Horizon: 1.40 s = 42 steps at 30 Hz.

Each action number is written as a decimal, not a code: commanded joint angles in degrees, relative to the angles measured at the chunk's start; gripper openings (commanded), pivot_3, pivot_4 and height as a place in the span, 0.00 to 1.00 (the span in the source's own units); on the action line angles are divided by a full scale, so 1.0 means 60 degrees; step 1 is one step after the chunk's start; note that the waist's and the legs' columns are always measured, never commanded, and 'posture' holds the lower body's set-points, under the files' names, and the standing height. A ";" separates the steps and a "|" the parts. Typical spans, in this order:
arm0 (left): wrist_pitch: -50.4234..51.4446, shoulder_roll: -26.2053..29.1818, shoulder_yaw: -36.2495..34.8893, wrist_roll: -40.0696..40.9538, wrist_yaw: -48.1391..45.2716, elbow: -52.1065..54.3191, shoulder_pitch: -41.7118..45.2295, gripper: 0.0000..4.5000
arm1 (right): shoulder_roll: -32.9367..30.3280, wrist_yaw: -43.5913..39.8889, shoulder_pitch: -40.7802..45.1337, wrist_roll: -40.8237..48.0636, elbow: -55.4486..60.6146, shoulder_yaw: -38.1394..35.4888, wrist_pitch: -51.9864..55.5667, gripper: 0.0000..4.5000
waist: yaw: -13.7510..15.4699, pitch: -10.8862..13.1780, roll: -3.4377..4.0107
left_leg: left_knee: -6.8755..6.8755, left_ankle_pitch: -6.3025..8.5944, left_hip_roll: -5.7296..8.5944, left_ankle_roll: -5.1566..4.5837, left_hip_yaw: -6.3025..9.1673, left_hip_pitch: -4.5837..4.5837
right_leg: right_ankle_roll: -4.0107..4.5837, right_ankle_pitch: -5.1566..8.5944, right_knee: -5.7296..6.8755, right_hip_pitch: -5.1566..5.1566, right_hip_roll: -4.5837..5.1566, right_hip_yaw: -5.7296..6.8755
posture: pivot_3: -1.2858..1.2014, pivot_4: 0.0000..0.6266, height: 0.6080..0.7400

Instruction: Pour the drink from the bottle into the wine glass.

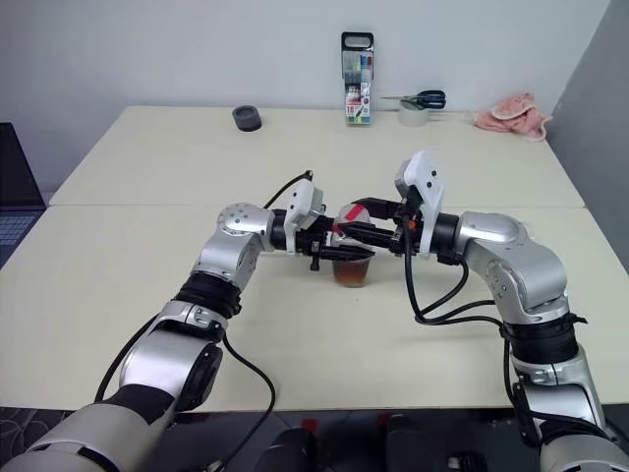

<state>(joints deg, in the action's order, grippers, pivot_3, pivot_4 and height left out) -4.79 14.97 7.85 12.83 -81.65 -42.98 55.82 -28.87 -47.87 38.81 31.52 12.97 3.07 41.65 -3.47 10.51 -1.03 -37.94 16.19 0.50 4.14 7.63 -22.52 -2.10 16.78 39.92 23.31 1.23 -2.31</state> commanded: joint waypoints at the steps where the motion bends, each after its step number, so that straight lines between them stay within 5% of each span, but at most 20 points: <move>1: 0.0053 0.0102 -0.0354 0.0212 0.0290 0.0528 0.0063 0.37 | 0.0128 0.0482 -0.0364 -0.0267 0.0774 -0.0198 -0.0662 0.64 | 0.0003 0.0000 0.0000 | 0.0000 0.0000 0.0000 0.0000 -0.0001 0.0000 | 0.0000 0.0000 0.0000 0.0001 0.0002 -0.0001 | 0.52 0.24 1.00; 6: 0.0186 0.0070 -0.0397 0.0252 0.0356 0.0725 -0.0039 0.37 | 0.0429 0.1790 -0.1278 -0.0324 0.2326 -0.0406 -0.0418 1.00 | 0.0017 0.0000 0.0000 | -0.0010 0.0000 -0.0001 0.0000 0.0000 0.0001 | -0.0001 0.0000 0.0007 0.0001 0.0000 -0.0002 | 0.52 0.24 1.00; 11: 0.0208 0.0029 -0.0392 0.0268 0.0321 0.0729 -0.0022 0.37 | 0.1081 0.3478 -0.2260 -0.1101 0.3855 0.0126 -0.0467 1.00 | 0.0027 0.0000 0.0000 | -0.0010 -0.0014 0.0001 0.0025 0.0004 -0.0004 | -0.0002 0.0001 0.0005 0.0001 0.0000 -0.0003 | 0.52 0.24 1.00; 20: 0.0284 -0.0059 -0.0355 0.0257 0.0141 0.0669 0.0040 0.37 | 0.2256 0.4981 -0.2011 -0.1904 0.3522 0.0302 -0.0615 1.00 | 0.0017 0.0000 0.0001 | -0.0011 -0.0016 -0.0003 0.0029 0.0000 0.0003 | -0.0002 0.0001 0.0009 0.0001 -0.0011 -0.0006 | 0.52 0.24 1.00; 42: 0.0221 -0.0022 -0.0355 0.0212 0.0099 0.0609 -0.0017 0.37 | 0.1048 0.4948 -0.2783 -0.1468 0.3961 -0.0799 -0.0219 1.00 | 0.0020 -0.0001 0.0001 | -0.0010 -0.0010 -0.0002 0.0017 0.0000 0.0001 | -0.0002 0.0001 0.0009 0.0001 -0.0010 -0.0006 | 0.52 0.24 1.00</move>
<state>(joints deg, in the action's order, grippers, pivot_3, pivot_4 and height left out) -2.53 14.36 6.93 12.87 -80.48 -41.11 55.07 -21.60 -19.47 22.57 23.68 36.34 1.79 40.21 -3.35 10.51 -1.02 -37.99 16.13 0.49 4.25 7.63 -22.51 -2.11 16.78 39.98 23.31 1.17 -2.34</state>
